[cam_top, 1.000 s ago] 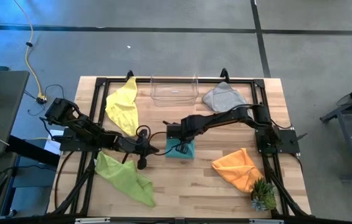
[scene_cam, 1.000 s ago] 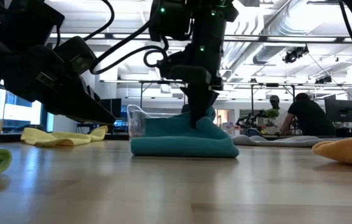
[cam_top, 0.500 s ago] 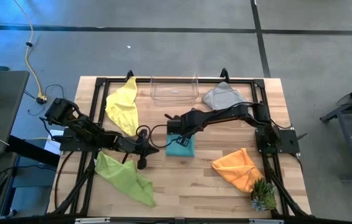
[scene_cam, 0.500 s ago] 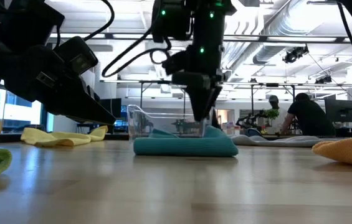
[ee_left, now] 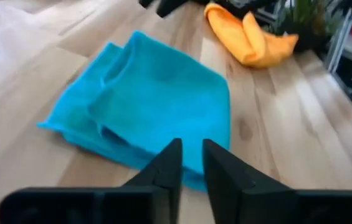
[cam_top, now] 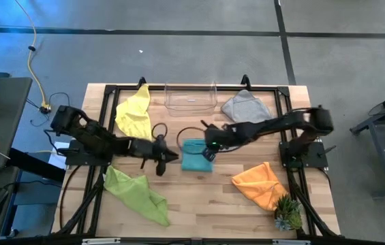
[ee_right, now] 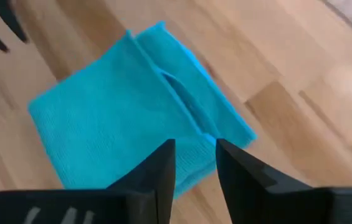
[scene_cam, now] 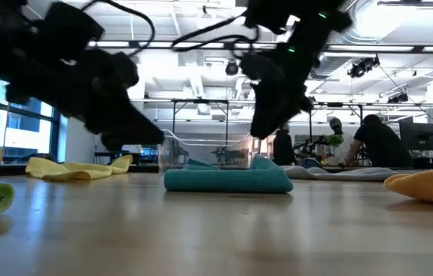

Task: Fold microfiber towels
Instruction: Fold the blue towel

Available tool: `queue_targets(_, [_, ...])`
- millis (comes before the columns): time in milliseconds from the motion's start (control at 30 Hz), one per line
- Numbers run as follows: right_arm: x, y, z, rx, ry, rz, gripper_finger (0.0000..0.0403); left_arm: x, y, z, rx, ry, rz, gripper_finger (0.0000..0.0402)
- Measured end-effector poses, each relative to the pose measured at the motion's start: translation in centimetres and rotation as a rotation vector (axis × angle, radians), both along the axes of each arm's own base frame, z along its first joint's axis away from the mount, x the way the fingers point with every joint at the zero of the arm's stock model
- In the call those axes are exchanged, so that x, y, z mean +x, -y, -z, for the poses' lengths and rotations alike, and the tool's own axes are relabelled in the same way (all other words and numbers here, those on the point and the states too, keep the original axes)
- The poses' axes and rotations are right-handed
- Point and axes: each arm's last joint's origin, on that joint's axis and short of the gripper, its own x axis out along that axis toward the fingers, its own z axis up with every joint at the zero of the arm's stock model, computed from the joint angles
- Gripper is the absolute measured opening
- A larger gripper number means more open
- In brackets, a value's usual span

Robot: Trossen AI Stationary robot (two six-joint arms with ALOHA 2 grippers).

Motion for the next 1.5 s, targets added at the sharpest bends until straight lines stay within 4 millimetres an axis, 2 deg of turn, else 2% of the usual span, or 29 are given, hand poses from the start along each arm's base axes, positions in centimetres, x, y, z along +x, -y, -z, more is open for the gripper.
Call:
queue_targets(100, [-1.8, -0.3, 0.3, 0.045, 0.095, 0.117, 0.0122, 0.5, -1.8, -0.5, -0.035, 0.023, -0.003, 0.0095])
queue_targets(200, [-2.7, -0.6, 1.3, 0.092, 0.127, 0.213, 0.0156, 1.0, -3.5, -0.9, -0.039, 0.021, -0.034, 0.0131])
queue_targets(400, [-1.8, -0.8, 3.2, 0.115, 0.139, 0.276, 0.0227, 2.8, -5.7, -1.0, 0.002, -0.129, -0.071, 0.0173])
queue_targets(567, [-1.3, -0.3, 4.3, 0.091, 0.127, 0.343, 0.0234, 4.0, -6.6, -0.6, 0.033, -0.179, -0.067, 0.0176])
queue_targets(700, [-0.9, -0.2, 4.6, 0.09, 0.154, 0.337, 0.0214, 4.3, -7.4, 0.2, 0.007, -0.202, -0.063, 0.0165])
queue_targets(833, [-0.8, -0.3, 4.6, 0.09, 0.162, 0.321, 0.0178, 4.5, -7.9, 0.9, -0.022, -0.207, -0.011, 0.0141])
queue_targets(1167, [-0.8, -0.3, 4.6, 0.093, 0.149, 0.286, 0.0068, 4.6, -8.0, 1.2, 0.008, -0.203, 0.024, 0.0011])
queue_targets(1367, [-0.8, -0.3, 4.6, 0.044, 0.15, 0.277, 0.0007, 4.7, -8.3, 0.9, 0.024, -0.185, -0.003, 0.0004])
queue_targets(1500, [-0.8, -0.3, 4.6, 0.015, 0.15, 0.277, 0.0009, 4.5, -8.3, 0.3, 0.026, -0.163, -0.024, 0.0003])
